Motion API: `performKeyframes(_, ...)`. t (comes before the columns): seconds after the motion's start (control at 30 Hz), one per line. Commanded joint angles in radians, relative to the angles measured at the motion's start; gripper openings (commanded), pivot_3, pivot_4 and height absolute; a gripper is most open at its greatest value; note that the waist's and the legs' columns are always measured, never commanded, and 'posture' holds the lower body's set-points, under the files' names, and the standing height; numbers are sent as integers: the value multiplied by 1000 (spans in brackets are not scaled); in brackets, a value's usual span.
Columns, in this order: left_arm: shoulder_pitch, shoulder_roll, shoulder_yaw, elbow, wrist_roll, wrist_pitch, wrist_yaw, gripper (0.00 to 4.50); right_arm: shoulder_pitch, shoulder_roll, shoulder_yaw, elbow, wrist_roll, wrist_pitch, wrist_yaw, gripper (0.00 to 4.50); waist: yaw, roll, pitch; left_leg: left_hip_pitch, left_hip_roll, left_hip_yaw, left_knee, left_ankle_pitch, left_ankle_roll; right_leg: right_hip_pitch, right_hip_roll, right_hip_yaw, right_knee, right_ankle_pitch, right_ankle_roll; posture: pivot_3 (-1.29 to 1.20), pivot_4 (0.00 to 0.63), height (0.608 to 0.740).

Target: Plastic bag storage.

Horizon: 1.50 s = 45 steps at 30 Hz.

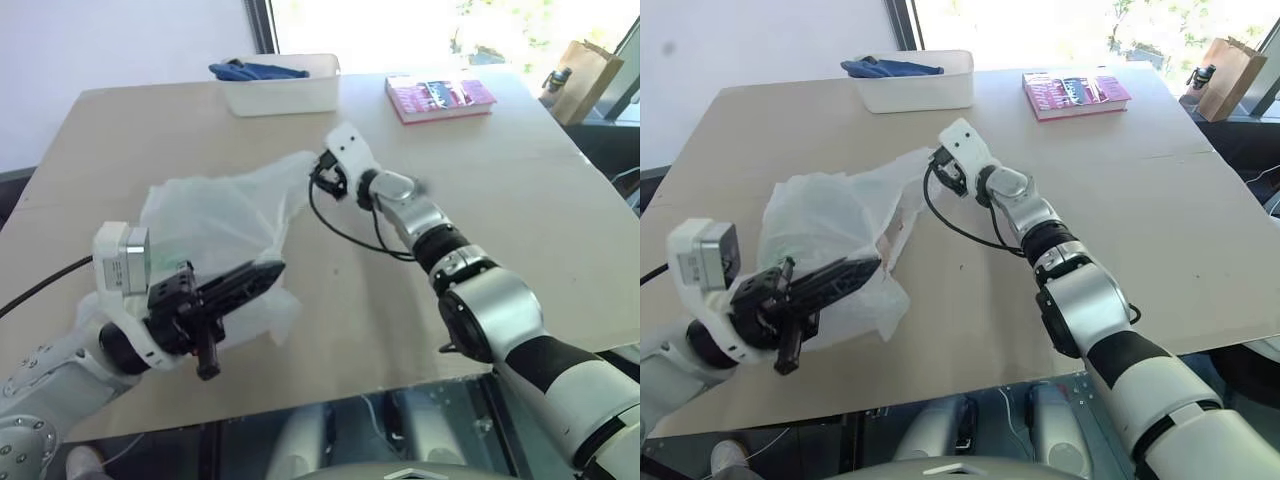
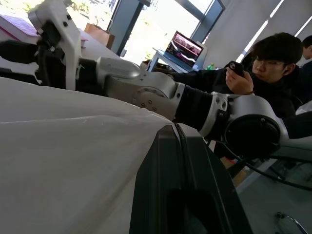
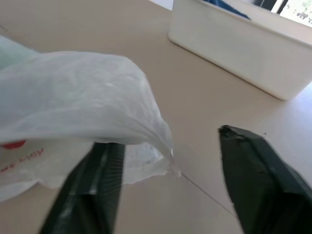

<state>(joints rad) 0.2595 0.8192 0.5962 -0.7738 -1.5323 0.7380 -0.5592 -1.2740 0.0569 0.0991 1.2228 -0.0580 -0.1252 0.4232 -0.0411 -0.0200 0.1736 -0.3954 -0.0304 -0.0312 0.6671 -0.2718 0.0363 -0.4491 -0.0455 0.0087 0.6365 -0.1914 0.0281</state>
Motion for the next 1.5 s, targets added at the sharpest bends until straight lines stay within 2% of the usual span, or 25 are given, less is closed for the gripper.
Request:
performKeyframes(0.03,1,23,31,-25,-44,-21,-22,0,-11,-3,-11,6,-8,-48,13,1568,-1,1,1,0,0,0,0,0,0,0,0,0,0,0,0,0,150,740)
performKeyframes(0.13,10,32,33,-21,-65,-21,-30,0,-10,-12,-37,-5,13,-70,34,90,-2,2,1,0,0,0,0,0,0,0,0,1,1,0,0,0,150,740)
performKeyframes(0.2,4,31,30,-9,-77,-27,-24,0,-15,-21,-63,-17,34,-79,40,27,-2,2,1,0,0,0,0,0,0,0,0,1,1,0,0,0,150,740)
performKeyframes(0.27,-40,29,31,40,-150,-49,20,0,-24,-39,-115,-53,87,-59,76,27,2,2,1,0,0,0,0,0,0,0,0,1,1,0,0,0,150,740)
performKeyframes(0.4,-269,45,40,246,-392,-132,197,0,-34,-119,-210,-252,213,77,165,27,12,3,2,-1,0,-3,2,0,0,1,-1,-3,2,0,0,0,150,740)
performKeyframes(0.5,-466,35,38,413,-438,-153,273,0,-30,-197,-238,-465,276,245,189,27,17,4,3,0,-1,-2,3,0,0,1,-1,-2,3,0,0,0,150,740)
performKeyframes(0.63,-779,9,-31,661,-307,-220,357,0,-68,-326,-282,-674,322,438,136,27,28,4,3,-2,-2,-3,3,0,0,0,0,-8,3,0,0,0,150,740)
performKeyframes(0.73,-975,-42,-94,820,-174,-250,381,0,-111,-418,-300,-738,323,535,87,27,29,3,3,-3,-2,-2,3,0,0,0,2,-7,3,0,0,0,150,740)
performKeyframes(0.9,-1175,-132,-287,994,177,-256,246,0,-118,-574,-295,-837,292,629,48,27,36,2,2,-4,-4,-3,3,0,1,1,1,-9,0,0,1,0,150,740)
performKeyframes(1.0,-1184,-166,-376,988,354,-270,122,0,-33,-629,-298,-985,309,714,47,27,27,2,2,-4,-4,-2,2,0,1,1,0,-8,1,0,1,0,150,740)
performKeyframes(1.07,-1163,-205,-392,939,387,-249,109,0,106,-654,-321,-1203,356,839,41,27,24,2,2,-5,-2,-1,1,0,1,0,-1,-7,2,0,1,0,150,740)
performKeyframes(1.23,-992,-209,-473,795,596,-266,42,0,542,-703,-290,-1719,439,1055,43,27,16,4,2,-7,0,2,-2,0,1,-7,-1,2,3,0,1,0,150,740)
performKeyframes(1.4,-809,-225,-536,687,749,-296,-18,0,883,-691,-248,-1923,393,1087,-22,27,22,4,2,-4,0,5,3,-1,2,-5,-1,5,4,0,1,0,150,740)
performKeyframes(1.43,-787,-228,-536,678,763,-300,-31,517,924,-699,-235,-1940,376,1072,-26,0,26,4,2,-3,0,6,4,-1,2,-4,-1,5,5,0,1,0,150,740)
performKeyframes(1.5,-747,-231,-530,657,777,-299,-57,1208,990,-684,-237,-1971,380,1072,-37,0,30,4,2,-2,-1,5,6,-1,3,-2,-1,5,5,0,2,0,150,740)
